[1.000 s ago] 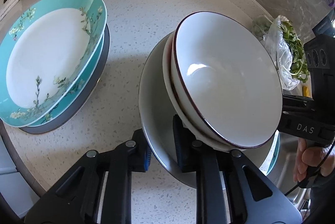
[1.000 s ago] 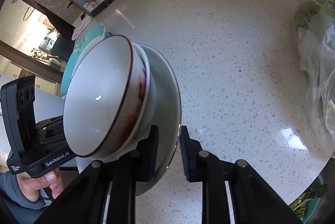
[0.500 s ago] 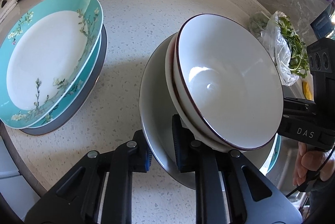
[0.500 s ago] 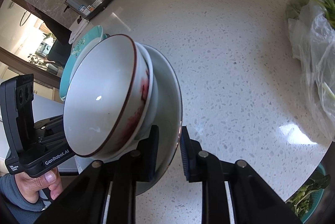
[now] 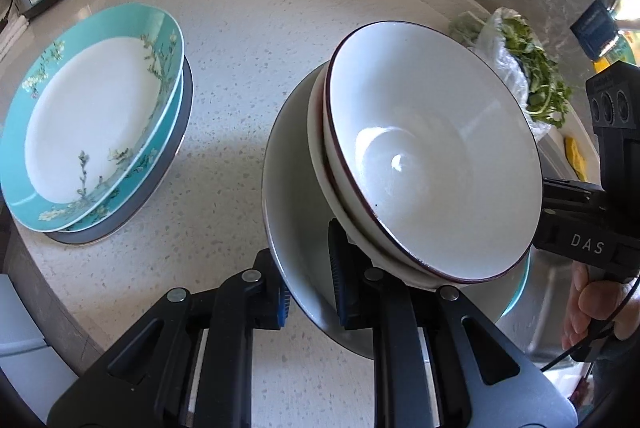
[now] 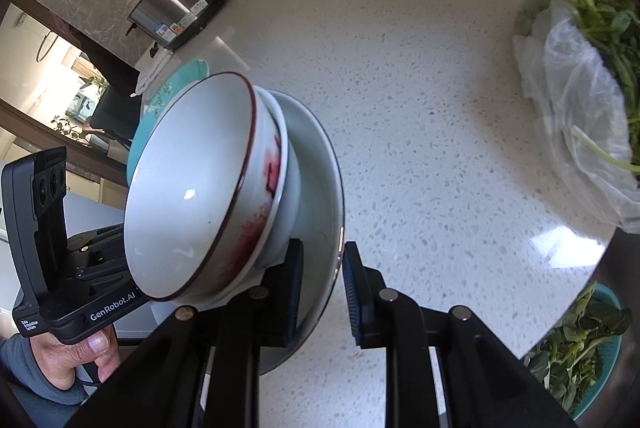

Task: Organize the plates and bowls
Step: 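Carry the plate-and-bowl stack onto the teal plate stack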

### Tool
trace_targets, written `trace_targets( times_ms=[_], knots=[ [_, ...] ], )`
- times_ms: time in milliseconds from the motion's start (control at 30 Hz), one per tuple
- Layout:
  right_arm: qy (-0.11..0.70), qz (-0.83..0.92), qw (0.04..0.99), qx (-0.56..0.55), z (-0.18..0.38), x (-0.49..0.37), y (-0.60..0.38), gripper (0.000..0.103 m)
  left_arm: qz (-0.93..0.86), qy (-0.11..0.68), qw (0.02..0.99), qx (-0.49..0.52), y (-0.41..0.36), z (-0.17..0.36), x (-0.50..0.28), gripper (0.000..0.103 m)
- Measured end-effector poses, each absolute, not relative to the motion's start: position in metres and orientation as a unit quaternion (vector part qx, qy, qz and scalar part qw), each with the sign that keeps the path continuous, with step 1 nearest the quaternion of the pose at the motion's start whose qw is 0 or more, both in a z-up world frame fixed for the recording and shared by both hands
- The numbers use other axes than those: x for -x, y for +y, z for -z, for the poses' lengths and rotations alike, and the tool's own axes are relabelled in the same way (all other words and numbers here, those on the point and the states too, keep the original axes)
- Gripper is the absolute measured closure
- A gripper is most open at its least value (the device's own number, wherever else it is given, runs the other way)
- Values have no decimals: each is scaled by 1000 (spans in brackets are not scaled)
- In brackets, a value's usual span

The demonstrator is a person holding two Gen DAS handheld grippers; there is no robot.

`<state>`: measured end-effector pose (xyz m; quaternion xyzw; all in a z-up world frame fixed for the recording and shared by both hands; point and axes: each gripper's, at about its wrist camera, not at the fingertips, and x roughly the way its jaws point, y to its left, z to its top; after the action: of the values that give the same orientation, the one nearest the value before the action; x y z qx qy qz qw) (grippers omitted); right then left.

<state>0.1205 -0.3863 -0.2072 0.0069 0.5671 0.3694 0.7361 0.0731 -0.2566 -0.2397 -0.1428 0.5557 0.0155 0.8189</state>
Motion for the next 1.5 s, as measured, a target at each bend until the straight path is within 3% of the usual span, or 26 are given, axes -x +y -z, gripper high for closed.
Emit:
trace_targets(
  times_ms=[400, 833, 1167, 1500],
  knots=[
    [540, -383, 749, -20, 160, -100, -348, 81, -12, 545, 828, 133, -217, 183, -49, 88],
    [529, -375, 761, -19, 137, -109, -221, 81, 6, 536, 837, 114, -71, 152, -59, 89],
    [549, -357, 755, -29, 162, -121, -161, 81, 20, 563, 819, 112, 7, 182, -63, 89],
    [570, -333, 750, -33, 189, -125, -143, 81, 36, 573, 813, 95, 35, 205, -77, 89]
  ],
)
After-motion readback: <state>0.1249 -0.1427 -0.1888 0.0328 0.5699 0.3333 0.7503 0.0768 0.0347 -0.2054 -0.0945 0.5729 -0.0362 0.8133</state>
